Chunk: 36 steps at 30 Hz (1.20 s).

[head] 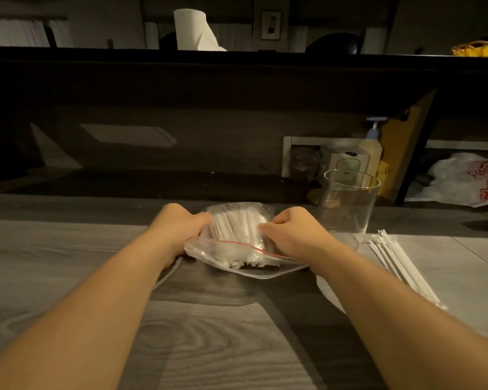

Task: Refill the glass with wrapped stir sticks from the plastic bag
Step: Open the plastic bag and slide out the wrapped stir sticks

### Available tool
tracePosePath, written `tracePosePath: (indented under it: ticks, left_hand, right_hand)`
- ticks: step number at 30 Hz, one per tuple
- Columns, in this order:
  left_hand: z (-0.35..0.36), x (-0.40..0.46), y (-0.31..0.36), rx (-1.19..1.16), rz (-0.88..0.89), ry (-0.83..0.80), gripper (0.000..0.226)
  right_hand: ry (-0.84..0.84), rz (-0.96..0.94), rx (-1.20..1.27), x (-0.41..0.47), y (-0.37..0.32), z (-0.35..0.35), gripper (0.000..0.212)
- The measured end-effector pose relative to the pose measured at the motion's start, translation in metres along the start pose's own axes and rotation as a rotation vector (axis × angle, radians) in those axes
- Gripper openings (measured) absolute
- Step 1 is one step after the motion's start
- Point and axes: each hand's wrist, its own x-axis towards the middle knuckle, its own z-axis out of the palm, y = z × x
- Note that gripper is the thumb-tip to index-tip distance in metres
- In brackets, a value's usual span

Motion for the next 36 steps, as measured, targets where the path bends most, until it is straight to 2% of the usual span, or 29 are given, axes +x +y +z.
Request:
tracePosePath:
  ticks: [4,6,12,14,16,21,24,25,27,29,32,36]
  left_hand:
    - [-0.001,-0.008,0.003,-0.058,0.011,-0.271,0.033]
    - [0.002,-0.011,0.004,-0.057,0.051,-0.328,0.03]
    - [0.017,-0.017,0.011,-0.276,0.133,-0.201,0.009]
    - [0.02,-0.02,0.012,-0.409,0.092,-0.146,0.011]
    - [0.024,-0.02,0.013,-0.489,0.085,-0.089,0.018]
    - [0.031,-0.016,0.013,-0.575,0.171,0.042,0.029]
    - [0.03,-0.011,0.012,-0.683,0.146,0.013,0.022]
    - [0.029,-0.01,0.012,-0.715,0.13,-0.018,0.021]
    - [0.03,-0.011,0.012,-0.717,0.132,-0.061,0.021]
    - [0.03,-0.012,0.014,-0.699,0.187,-0.068,0.022]
    - [0.024,-0.013,0.022,-0.788,0.264,-0.137,0.025]
    - [0.018,-0.012,0.031,-0.871,0.264,-0.128,0.025]
  right_hand:
    - [-0.023,0.105,-0.02,0.0,-0.005,-0.006,0.044]
    - [-0.015,0.131,0.041,-0.002,-0.005,-0.005,0.039]
    - [0.043,-0.007,0.384,-0.005,-0.002,0.003,0.025]
    - [0.038,-0.006,0.511,-0.005,-0.002,0.003,0.019]
    - [0.052,0.013,0.538,-0.006,-0.002,0.005,0.015]
    - [0.214,0.118,0.646,0.001,-0.004,0.005,0.021]
    - [0.07,0.298,0.946,0.002,-0.007,0.001,0.024]
    - [0.024,0.316,0.982,0.001,-0.007,0.002,0.023]
    - [0.076,0.315,0.938,0.002,-0.005,0.004,0.019]
    - [0.217,0.213,0.843,0.004,-0.003,0.005,0.02]
    - [0.443,-0.081,0.643,0.003,-0.008,-0.005,0.026]
    - [0.565,-0.33,0.597,-0.003,-0.015,-0.016,0.021]
